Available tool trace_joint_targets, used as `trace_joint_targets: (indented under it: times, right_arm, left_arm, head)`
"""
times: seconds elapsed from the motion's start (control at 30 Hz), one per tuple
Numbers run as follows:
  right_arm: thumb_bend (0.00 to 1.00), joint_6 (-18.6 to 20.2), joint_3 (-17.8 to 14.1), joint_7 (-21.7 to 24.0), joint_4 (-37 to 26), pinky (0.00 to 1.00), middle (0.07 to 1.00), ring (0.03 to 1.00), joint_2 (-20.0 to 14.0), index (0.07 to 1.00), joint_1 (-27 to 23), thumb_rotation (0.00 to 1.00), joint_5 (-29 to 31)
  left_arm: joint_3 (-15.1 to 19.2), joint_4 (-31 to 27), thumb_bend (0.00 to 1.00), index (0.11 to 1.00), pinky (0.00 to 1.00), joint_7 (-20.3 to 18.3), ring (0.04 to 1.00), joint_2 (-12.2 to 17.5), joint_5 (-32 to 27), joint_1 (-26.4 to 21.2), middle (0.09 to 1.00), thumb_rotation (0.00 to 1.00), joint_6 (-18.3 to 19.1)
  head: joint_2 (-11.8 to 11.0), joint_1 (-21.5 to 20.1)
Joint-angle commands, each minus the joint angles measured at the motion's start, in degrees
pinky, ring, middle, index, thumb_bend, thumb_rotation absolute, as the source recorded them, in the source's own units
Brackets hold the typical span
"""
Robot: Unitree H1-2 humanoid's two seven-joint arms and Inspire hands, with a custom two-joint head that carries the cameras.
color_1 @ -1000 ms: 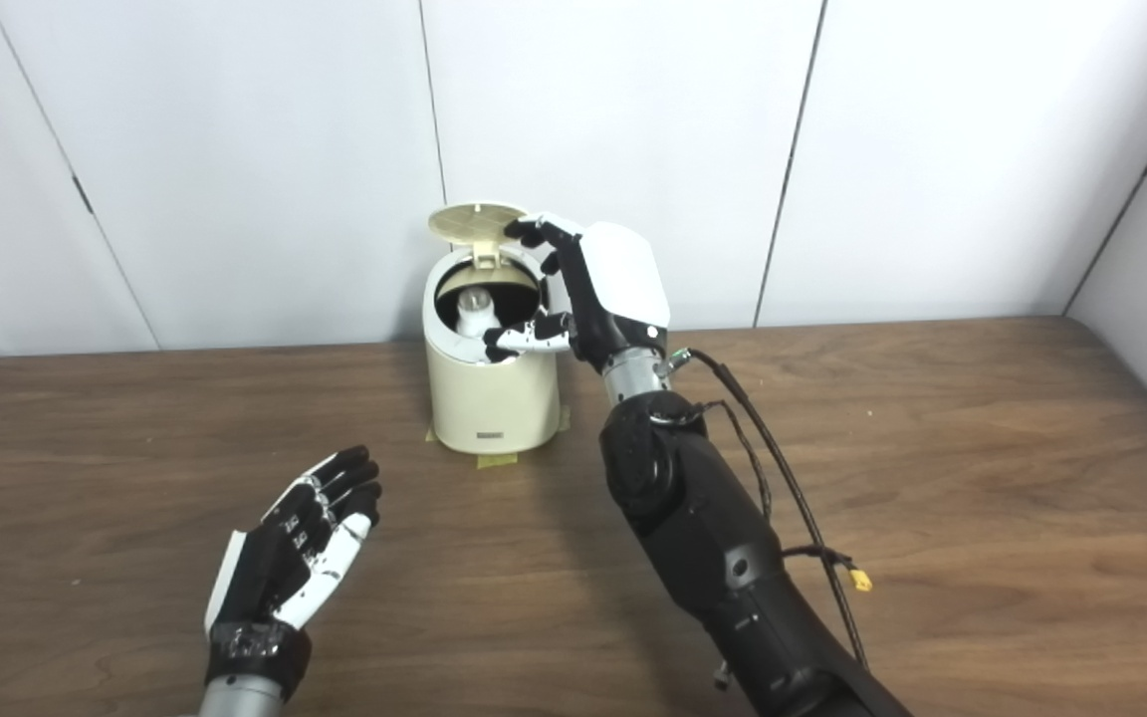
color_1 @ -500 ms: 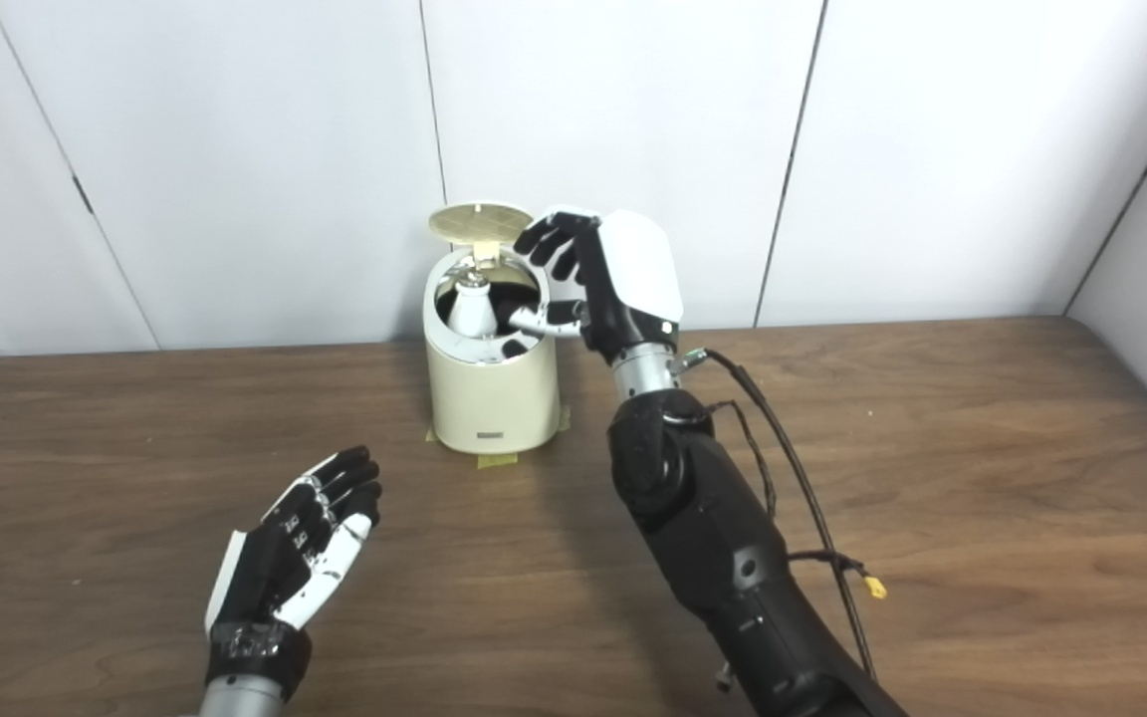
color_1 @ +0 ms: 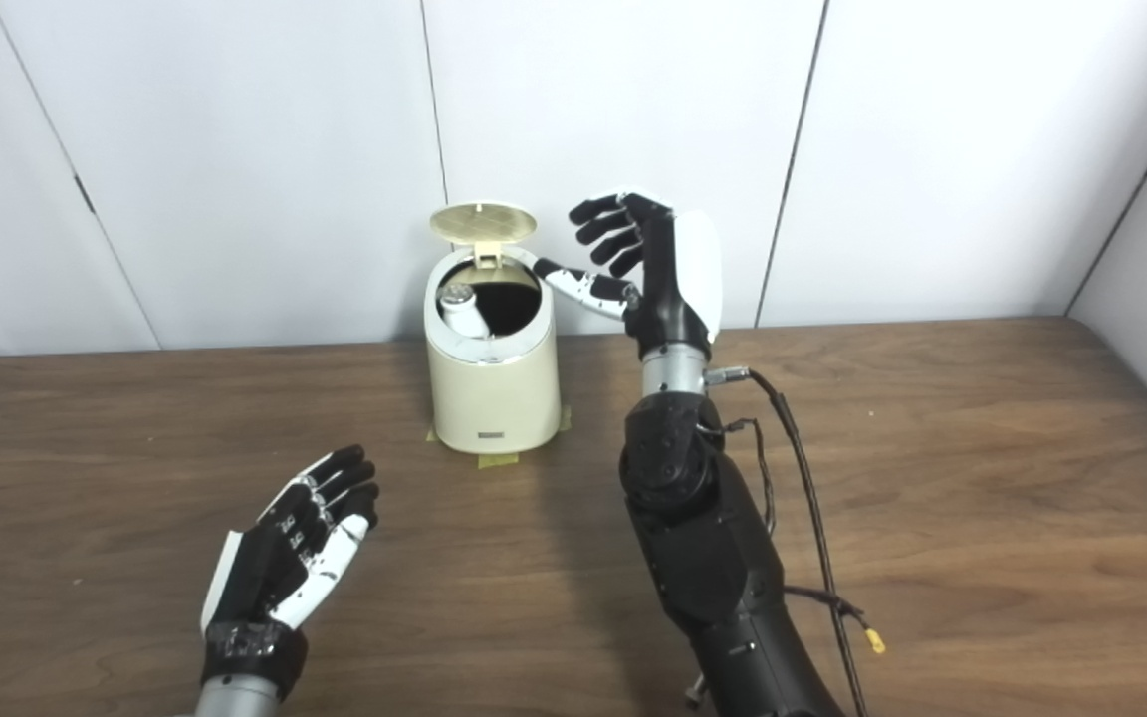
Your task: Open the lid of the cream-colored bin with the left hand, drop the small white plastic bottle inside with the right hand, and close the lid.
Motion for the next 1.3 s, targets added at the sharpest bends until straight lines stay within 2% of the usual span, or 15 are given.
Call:
trace_joint_targets:
  times: [0.0, 0.1, 0.3, 0.37, 0.4, 0.43, 0.47, 0.53, 0.63, 0.67, 0.73, 0.83, 0.9, 1.07, 1.27]
  right_arm:
    - [0.52, 2.0, -0.86, 0.76, -3.86, 0.33, 0.473, 0.418, -0.5, 0.505, -0.52, 0.0, -0.04]
    - [0.52, 3.83, -1.91, 2.53, -7.53, 0.33, 0.471, 0.425, -0.96, 0.502, 1.95, 0.0, 1.47]
    - [0.52, 4.99, -2.39, 8.36, -12.56, 0.42, 0.485, 0.43, -3.89, 0.549, 8.32, 0.0, 4.59]
    - [0.52, 5.55, -2.65, 10.81, -14.06, 0.42, 0.481, 0.508, -4.81, 0.528, 10.25, 0.01, 6.58]
    - [0.52, 7.07, -2.74, 12.77, -15.42, 0.43, 0.482, 0.526, -5.29, 0.522, 11.39, 0.01, 7.86]
    - [0.52, 8.91, -2.63, 15.19, -17.13, 0.45, 0.571, 0.563, -6.03, 0.511, 12.73, 0.08, 9.43]
    - [0.57, 10.45, -2.37, 17.63, -18.84, 0.49, 0.647, 0.609, -7.0, 0.628, 14.09, 0.24, 10.83]
    - [0.63, 14.02, -2.5, 21.45, -22.48, 0.54, 0.741, 0.679, -8.04, 0.76, 16.63, 0.47, 13.42]
    - [0.67, 15.83, -2.63, 24.38, -26.11, 0.6, 0.804, 0.733, -9.05, 0.809, 19.71, 0.65, 15.57]
    - [0.66, 16.07, -3.01, 25.51, -27.14, 0.62, 0.816, 0.744, -9.24, 0.818, 20.83, 0.69, 17.23]
    - [0.6, 16.42, -3.88, 27.22, -28.69, 0.7, 0.882, 0.828, -9.28, 0.869, 22.69, 0.82, 20.49]
    - [0.6, 15.37, -4.84, 28.1, -30.04, 0.75, 0.937, 0.897, -9.15, 0.928, 25.64, 0.95, 23.39]
    - [0.59, 13.5, -4.83, 27.77, -30.2, 0.77, 0.948, 0.918, -9.0, 0.944, 27.51, 0.99, 23.46]
    - [0.52, 6.5, -4.66, 23.52, -29.82, 0.8, 0.93, 0.909, -6.73, 0.932, 32.39, 1.0, 20.55]
    - [0.52, 0.91, -5.65, 19.62, -27.85, 0.85, 0.924, 0.913, -3.35, 0.92, 35.47, 1.0, 20.76]
  left_arm:
    - [0.52, -0.17, 0.47, 0.823, 0.77, -0.62, 0.801, 0.12, -0.4, 0.56, 0.809, 0.3, -2.25]
    - [1.46, 0.05, 0.49, 0.812, 0.78, -0.65, 0.806, 0.16, -1.04, 0.08, 0.805, 0.29, -2.0]
    - [3.17, -0.21, 0.51, 0.839, 0.81, -0.51, 0.816, -0.12, -2.48, -0.88, 0.815, 0.33, -0.58]
    - [3.49, -0.44, 0.51, 0.854, 0.81, -0.26, 0.822, -0.39, -2.71, -1.18, 0.826, 0.36, 0.27]
    - [3.58, -0.63, 0.5, 0.857, 0.81, -0.12, 0.823, -0.5, -2.71, -1.38, 0.828, 0.36, 0.83]
    - [3.64, -0.9, 0.49, 0.865, 0.82, 0.03, 0.826, -0.6, -2.68, -1.65, 0.833, 0.36, 1.55]
    - [3.64, -1.27, 0.48, 0.873, 0.82, 0.13, 0.83, -0.64, -2.59, -1.92, 0.84, 0.36, 2.34]
    - [3.67, -2.4, 0.44, 0.893, 0.82, 0.01, 0.837, -0.66, -3.03, -2.48, 0.851, 0.36, 4.51]
    - [3.62, -3.41, 0.43, 0.92, 0.83, -0.67, 0.862, -0.01, -3.54, -3.92, 0.881, 0.39, 7.65]
    - [3.62, -3.49, 0.43, 0.925, 0.84, -0.99, 0.867, 0.44, -3.58, -4.77, 0.888, 0.39, 8.62]
    - [3.79, -3.49, 0.44, 0.93, 0.84, -1.51, 0.877, 1.15, -3.83, -6.3, 0.898, 0.41, 9.97]
    - [4.08, -3.71, 0.44, 0.94, 0.85, -2.14, 0.891, 2.2, -3.89, -8.73, 0.911, 0.45, 11.89]
    - [4.3, -3.72, 0.43, 0.941, 0.85, -2.3, 0.893, 3.04, -3.66, -10.66, 0.913, 0.47, 12.73]
    - [5.36, -2.15, 0.43, 0.923, 0.85, -2.37, 0.887, 5.14, -3.18, -16.11, 0.906, 0.5, 13.77]
    - [5.3, 0.57, 0.47, 0.932, 0.85, -3.35, 0.896, 7.43, -2.76, -22.38, 0.909, 0.55, 13.52]
  head:
    - [-0.17, -0.22]
    - [-0.28, -0.8]
    - [-0.41, -1.38]
    - [-0.53, -1.47]
    - [-0.6, -1.54]
    - [-0.72, -1.81]
    - [-0.72, -1.81]
    - [-0.72, -1.81]
    - [-0.75, -1.97]
    - [-0.67, -1.86]
    - [-0.61, -1.63]
    - [-0.66, -1.48]
    - [-0.71, -1.44]
    - [-0.96, -1.59]
    - [-1.38, -1.0]
